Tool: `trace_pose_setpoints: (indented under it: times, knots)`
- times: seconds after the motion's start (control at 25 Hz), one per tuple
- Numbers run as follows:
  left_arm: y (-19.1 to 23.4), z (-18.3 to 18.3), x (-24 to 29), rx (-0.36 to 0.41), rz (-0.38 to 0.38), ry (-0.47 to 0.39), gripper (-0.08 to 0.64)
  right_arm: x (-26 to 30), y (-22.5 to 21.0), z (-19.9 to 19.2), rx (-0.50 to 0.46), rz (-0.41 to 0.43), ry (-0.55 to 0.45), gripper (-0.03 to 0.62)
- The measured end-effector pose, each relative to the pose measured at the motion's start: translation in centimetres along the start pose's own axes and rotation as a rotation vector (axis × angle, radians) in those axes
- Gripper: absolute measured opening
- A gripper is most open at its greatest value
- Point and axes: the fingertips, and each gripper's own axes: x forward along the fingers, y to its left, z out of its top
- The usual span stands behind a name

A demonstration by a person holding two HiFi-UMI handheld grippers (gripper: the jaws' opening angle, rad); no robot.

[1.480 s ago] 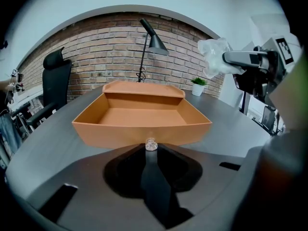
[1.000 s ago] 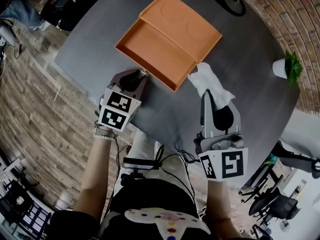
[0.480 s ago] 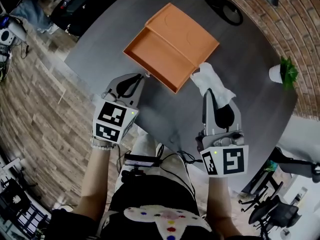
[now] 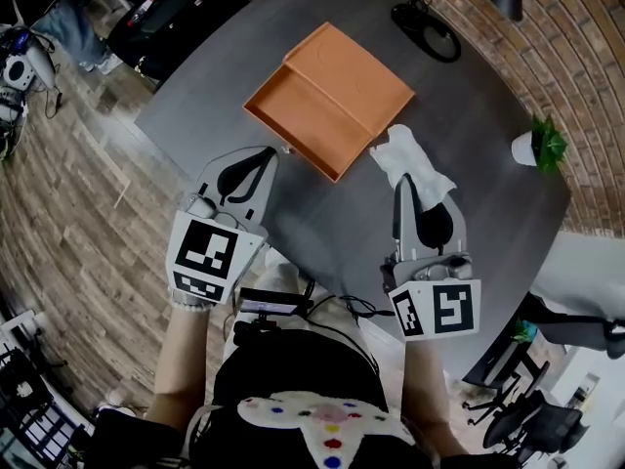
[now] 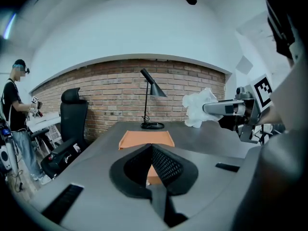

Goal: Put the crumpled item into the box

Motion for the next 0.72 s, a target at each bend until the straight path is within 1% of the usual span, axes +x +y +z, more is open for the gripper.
trace_pose_setpoints:
  times: [0.24, 0.44, 0.56, 0.72]
  knots:
    - [-0.2, 1.9, -2.3, 0.009, 0.021, -0.041, 0.008, -0.3, 0.1, 1.7, 0.002, 0.009, -0.036, 0.051]
    - [-0.3, 3.2, -3.5, 0.008, 0.039, -0.078, 0.007, -0.3, 0.3, 1.8, 0.004, 0.028, -0.036, 0.051]
    - [0.0, 3.4, -3.7, -0.010, 0.040, -0.082, 0.007, 0.4, 0.5, 1.6, -0.003, 0.039, -0.026, 0.051]
    - [1.1, 2.9, -4.0, -0.014, 0.054, -0.073, 0.008, 1.7, 1.2, 1.3, -0.007, 0.056, -0.021, 0.051]
